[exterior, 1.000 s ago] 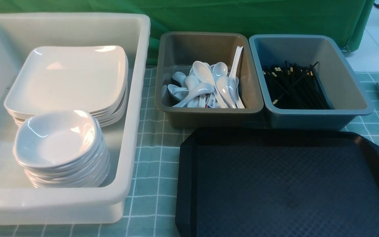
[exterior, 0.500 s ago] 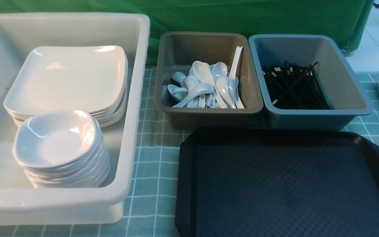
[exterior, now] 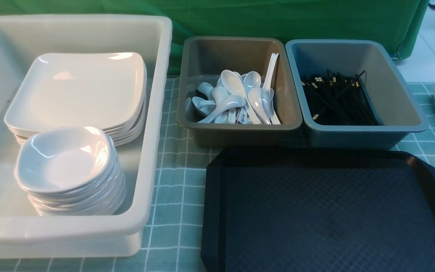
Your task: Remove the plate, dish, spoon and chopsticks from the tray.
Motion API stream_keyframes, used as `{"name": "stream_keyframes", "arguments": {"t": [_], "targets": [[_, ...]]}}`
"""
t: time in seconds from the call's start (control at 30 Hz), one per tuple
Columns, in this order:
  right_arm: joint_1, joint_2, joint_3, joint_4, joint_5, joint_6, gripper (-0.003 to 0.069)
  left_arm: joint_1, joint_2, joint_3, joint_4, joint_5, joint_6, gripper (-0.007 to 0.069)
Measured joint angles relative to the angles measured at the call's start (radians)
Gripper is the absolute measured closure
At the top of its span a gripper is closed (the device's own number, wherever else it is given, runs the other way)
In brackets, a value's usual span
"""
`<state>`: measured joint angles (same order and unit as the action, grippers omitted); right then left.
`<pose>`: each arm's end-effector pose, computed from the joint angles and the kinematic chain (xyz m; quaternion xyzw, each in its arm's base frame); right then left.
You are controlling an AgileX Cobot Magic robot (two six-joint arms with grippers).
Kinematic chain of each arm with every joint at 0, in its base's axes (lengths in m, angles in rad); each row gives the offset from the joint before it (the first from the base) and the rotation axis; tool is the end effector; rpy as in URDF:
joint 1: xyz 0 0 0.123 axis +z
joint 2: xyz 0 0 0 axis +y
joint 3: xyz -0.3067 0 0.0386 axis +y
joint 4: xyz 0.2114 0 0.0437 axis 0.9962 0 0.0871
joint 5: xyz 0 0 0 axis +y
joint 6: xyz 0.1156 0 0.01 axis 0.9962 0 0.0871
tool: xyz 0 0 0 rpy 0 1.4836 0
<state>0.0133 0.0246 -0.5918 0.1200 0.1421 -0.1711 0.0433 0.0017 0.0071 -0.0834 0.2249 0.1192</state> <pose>-0.0497 0.0013 0.3764 -0.0239 0.5039 -0.0126 0.8633 0.0200 -0.0013 0.1870 0.0040 0.7567 0.0195 0.6535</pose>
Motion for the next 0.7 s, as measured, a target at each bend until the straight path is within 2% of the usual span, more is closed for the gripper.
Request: {"name": "stream_keyframes", "arguments": {"t": [0.3, 0.37, 0.5, 0.7], "targets": [[0.0, 0.0, 0.0, -0.008, 0.0, -0.012, 0.0459, 0.0, 0.0, 0.0, 0.0, 0.0, 0.0, 0.0607], [0.0, 0.0, 0.009, -0.052, 0.001, -0.017, 0.0454, 0.0, 0.0, 0.0, 0.0, 0.001, 0.0, 0.0607], [0.0, 0.026, 0.088, -0.184, 0.013, 0.062, 0.0445, 0.0, 0.0, 0.0, 0.0, 0.001, 0.0, 0.0607], [0.0, 0.077, 0.242, -0.218, 0.02, 0.08, 0.044, 0.0, 0.0, 0.0, 0.001, 0.001, 0.0, 0.0607]]}}
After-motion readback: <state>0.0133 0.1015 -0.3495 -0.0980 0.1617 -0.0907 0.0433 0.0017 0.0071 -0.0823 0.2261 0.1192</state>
